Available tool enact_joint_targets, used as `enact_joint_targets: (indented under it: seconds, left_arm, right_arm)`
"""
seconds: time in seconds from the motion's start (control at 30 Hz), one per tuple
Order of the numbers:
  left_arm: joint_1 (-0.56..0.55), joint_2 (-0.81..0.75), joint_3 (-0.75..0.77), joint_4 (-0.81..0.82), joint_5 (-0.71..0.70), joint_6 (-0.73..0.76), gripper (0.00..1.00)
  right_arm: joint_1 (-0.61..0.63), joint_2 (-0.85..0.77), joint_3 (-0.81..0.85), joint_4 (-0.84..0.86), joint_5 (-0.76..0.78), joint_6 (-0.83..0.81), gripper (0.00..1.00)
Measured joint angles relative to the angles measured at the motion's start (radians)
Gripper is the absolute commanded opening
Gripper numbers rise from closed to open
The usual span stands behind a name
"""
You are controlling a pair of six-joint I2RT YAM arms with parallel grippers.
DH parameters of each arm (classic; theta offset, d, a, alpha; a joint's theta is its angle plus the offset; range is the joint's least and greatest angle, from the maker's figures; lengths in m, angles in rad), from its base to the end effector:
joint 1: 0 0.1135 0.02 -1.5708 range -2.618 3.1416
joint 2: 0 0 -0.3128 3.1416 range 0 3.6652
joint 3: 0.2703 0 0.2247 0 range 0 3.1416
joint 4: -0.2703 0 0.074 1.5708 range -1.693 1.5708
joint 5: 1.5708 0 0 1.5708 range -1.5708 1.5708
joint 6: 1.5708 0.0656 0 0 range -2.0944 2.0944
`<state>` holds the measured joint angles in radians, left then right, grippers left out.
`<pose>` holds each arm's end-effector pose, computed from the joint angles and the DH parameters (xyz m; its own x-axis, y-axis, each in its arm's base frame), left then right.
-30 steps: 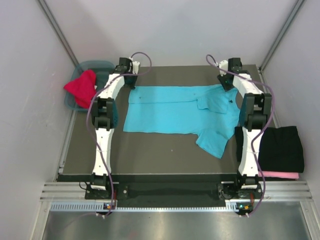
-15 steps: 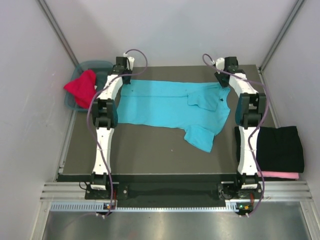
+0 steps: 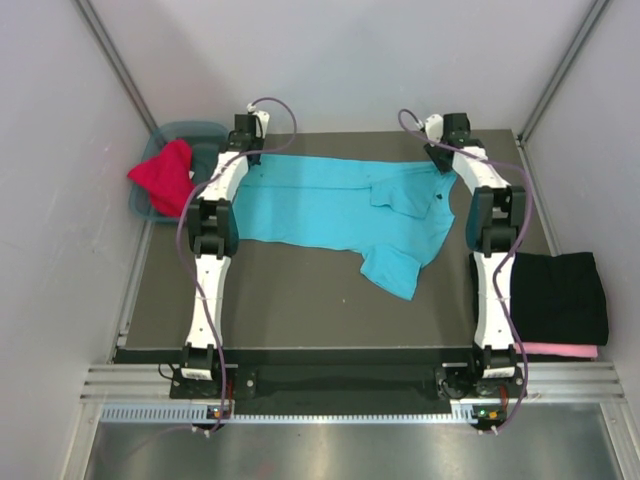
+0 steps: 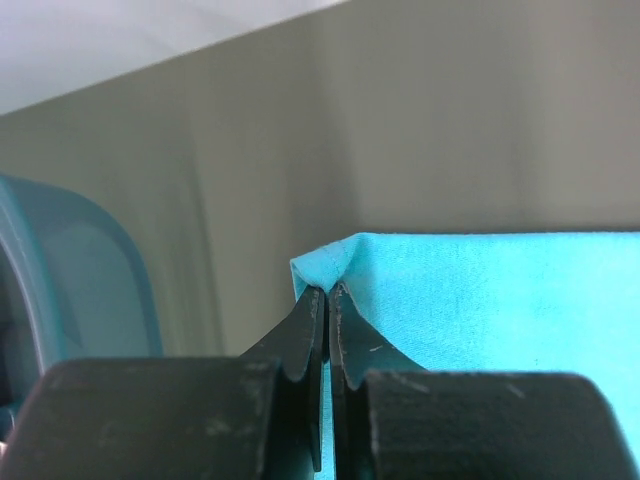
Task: Fold and stack the t-shirts
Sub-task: Fold the tshirt
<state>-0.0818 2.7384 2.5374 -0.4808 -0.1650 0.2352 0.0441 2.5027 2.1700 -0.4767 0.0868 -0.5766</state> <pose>0.6383 -0.0415 0.1644 -0.6216 0.2816 -0.7309 0.1012 0.9542 0.2816 0.5912 0.0204 0.1851 -0.6149 -0.5708 -0.5442 -0.3810 0.8192 -0.4288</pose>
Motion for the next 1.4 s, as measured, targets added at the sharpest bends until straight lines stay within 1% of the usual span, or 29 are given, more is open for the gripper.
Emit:
enact_joint_targets:
  seconds: [0.23, 0.27, 0.33, 0.37, 0.47, 0.5, 0.53, 0.57, 0.6, 0.67, 0.7, 0.73, 0.83, 0.87, 0.97, 1.03, 1.07, 1.13, 1.2, 1.23, 1.4]
  left_arm:
    - [0.000, 0.016, 0.013, 0.035, -0.016, 0.003, 0.00]
    - [0.000, 0.016, 0.013, 0.035, -0.016, 0.003, 0.07]
    - [0.000, 0.016, 0.013, 0.037, -0.016, 0.003, 0.15]
    - [-0.001, 0.016, 0.013, 0.037, -0.016, 0.002, 0.22]
    - [0.000, 0.012, 0.013, 0.043, -0.020, -0.002, 0.28]
    - [0.000, 0.009, 0.011, 0.044, -0.020, -0.003, 0.35]
    - [-0.002, -0.002, -0.001, 0.052, -0.020, -0.003, 0.36]
    - [-0.003, -0.025, -0.043, 0.079, -0.019, -0.004, 0.38]
    - [-0.005, -0.064, -0.101, 0.098, -0.016, -0.002, 0.43]
    - [-0.009, -0.155, -0.228, 0.159, -0.013, 0.015, 0.48]
    - [-0.013, -0.232, -0.327, 0.203, -0.010, 0.035, 0.49]
    - [-0.017, -0.288, -0.386, 0.216, -0.008, 0.051, 0.49]
    - [-0.037, -0.476, -0.509, 0.248, -0.006, 0.102, 0.51]
    - [-0.047, -0.561, -0.542, 0.257, 0.001, 0.116, 0.52]
    - [-0.059, -0.702, -0.608, 0.241, 0.033, 0.133, 0.54]
    - [-0.065, -0.808, -0.657, 0.206, 0.080, 0.134, 0.55]
    - [-0.065, -0.846, -0.678, 0.184, 0.108, 0.131, 0.62]
    - [-0.062, -0.901, -0.715, 0.127, 0.160, 0.121, 0.63]
    - [-0.060, -0.934, -0.765, 0.074, 0.223, 0.098, 0.62]
    - [-0.058, -0.943, -0.798, 0.044, 0.252, 0.084, 0.62]
    - [-0.057, -0.949, -0.967, -0.070, 0.353, 0.006, 0.59]
  right_arm:
    - [0.002, 0.051, 0.072, 0.028, 0.001, -0.017, 0.40]
    - [0.003, 0.059, 0.084, 0.032, 0.001, -0.020, 0.40]
    - [0.006, 0.075, 0.105, 0.048, 0.004, -0.029, 0.41]
    - [0.006, 0.077, 0.109, 0.055, 0.007, -0.034, 0.41]
    - [0.006, 0.077, 0.110, 0.071, 0.014, -0.041, 0.44]
    - [0.006, 0.075, 0.110, 0.074, 0.016, -0.042, 0.45]
    - [0.006, 0.069, 0.106, 0.077, 0.016, -0.043, 0.47]
    - [0.006, 0.056, 0.093, 0.082, 0.017, -0.044, 0.49]
    - [0.006, 0.032, 0.072, 0.085, 0.017, -0.045, 0.50]
    - [0.009, -0.051, -0.008, 0.107, 0.019, -0.056, 0.52]
    - [0.009, -0.095, -0.040, 0.111, 0.021, -0.062, 0.54]
    - [0.009, -0.162, -0.098, 0.134, 0.021, -0.069, 0.55]
    - [0.010, -0.378, -0.241, 0.154, 0.000, -0.083, 0.58]
    - [0.011, -0.459, -0.281, 0.154, -0.026, -0.089, 0.58]
    - [0.011, -0.681, -0.388, 0.137, -0.138, -0.126, 0.60]
    - [0.013, -0.840, -0.502, 0.107, -0.240, -0.177, 0.61]
    - [0.016, -0.916, -0.565, 0.063, -0.292, -0.208, 0.61]
    - [0.034, -1.029, -0.687, 0.008, -0.362, -0.270, 0.59]
    - [0.074, -1.116, -0.839, -0.092, -0.420, -0.365, 0.57]
    - [0.103, -1.126, -0.872, -0.122, -0.431, -0.386, 0.56]
    - [0.315, -1.172, -1.214, -0.253, -0.462, -0.559, 0.55]
